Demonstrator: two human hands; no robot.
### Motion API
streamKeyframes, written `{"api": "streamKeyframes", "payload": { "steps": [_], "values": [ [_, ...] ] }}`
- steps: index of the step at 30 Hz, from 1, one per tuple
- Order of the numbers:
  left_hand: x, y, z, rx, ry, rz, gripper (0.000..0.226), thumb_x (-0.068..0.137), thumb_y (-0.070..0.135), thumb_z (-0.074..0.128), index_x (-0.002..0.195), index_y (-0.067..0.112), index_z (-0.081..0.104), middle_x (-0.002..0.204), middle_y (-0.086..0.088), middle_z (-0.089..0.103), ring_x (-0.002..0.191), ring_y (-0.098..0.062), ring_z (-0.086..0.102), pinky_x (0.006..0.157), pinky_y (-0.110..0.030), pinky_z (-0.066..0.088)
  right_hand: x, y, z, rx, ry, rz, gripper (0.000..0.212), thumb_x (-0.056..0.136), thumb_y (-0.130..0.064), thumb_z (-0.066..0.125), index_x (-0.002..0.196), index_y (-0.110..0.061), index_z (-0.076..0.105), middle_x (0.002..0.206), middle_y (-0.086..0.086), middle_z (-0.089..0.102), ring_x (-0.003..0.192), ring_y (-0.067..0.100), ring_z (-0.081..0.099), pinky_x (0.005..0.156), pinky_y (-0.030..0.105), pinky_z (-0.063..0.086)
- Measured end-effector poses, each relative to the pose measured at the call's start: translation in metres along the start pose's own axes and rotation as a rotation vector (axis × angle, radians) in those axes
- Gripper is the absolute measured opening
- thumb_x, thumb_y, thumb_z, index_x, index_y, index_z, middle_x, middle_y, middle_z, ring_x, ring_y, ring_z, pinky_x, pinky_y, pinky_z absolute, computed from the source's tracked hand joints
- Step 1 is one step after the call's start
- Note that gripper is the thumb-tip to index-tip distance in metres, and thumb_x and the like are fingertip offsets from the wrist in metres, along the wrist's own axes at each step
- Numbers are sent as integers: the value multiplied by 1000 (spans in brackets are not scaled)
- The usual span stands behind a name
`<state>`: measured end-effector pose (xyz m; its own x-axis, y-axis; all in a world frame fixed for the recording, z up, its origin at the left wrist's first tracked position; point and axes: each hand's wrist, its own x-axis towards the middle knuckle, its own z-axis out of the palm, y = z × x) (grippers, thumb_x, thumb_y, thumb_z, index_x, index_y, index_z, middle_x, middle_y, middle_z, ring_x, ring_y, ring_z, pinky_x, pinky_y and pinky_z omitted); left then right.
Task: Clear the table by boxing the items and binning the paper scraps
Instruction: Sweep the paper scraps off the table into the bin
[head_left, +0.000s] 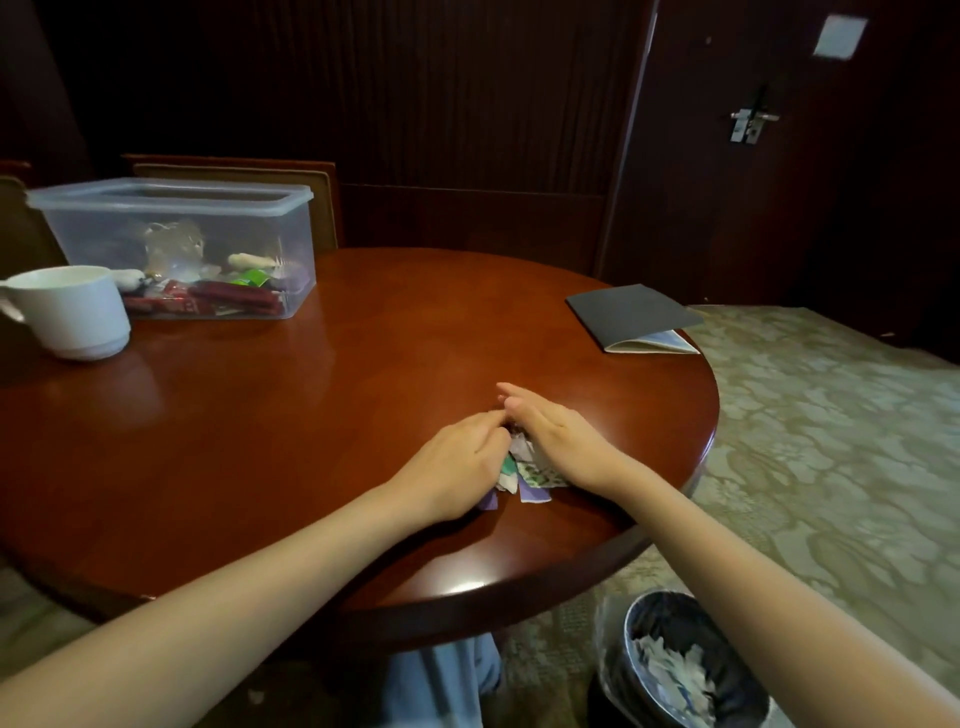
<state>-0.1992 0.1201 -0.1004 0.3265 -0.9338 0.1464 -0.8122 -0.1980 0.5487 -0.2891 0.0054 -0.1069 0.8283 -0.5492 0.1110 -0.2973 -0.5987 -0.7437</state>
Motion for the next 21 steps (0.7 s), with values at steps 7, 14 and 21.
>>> {"api": "streamKeyframes", "payload": {
  "steps": [7, 14, 21],
  "values": [
    [-12, -10, -12, 38, 72, -159, 51, 98, 29, 19, 146, 17, 31, 153, 2, 29, 141, -14, 26, 115, -27, 20, -20, 2, -8, -51, 60, 31, 43, 103, -28, 26, 144, -18, 35, 149, -2, 36, 138, 12, 32, 112, 23, 20],
    [-5, 18, 17, -261, 89, -282, 49, 101, 23, 19, 149, 12, 18, 158, -1, 11, 146, -21, 11, 119, -39, 9, -12, -9, 4, -121, 64, 29, 43, 103, -25, 26, 142, -14, 38, 149, 0, 37, 137, 13, 34, 109, 21, 22],
    [-20, 17, 5, -944, 522, -372, 41, 102, 26, 27, 141, 22, 39, 147, 3, 38, 136, -14, 33, 104, -26, 27, -11, -8, 1, 15, 181, 59, 40, 101, -16, 29, 136, -8, 47, 138, 7, 51, 128, 17, 46, 109, 29, 32]
  ]
}}
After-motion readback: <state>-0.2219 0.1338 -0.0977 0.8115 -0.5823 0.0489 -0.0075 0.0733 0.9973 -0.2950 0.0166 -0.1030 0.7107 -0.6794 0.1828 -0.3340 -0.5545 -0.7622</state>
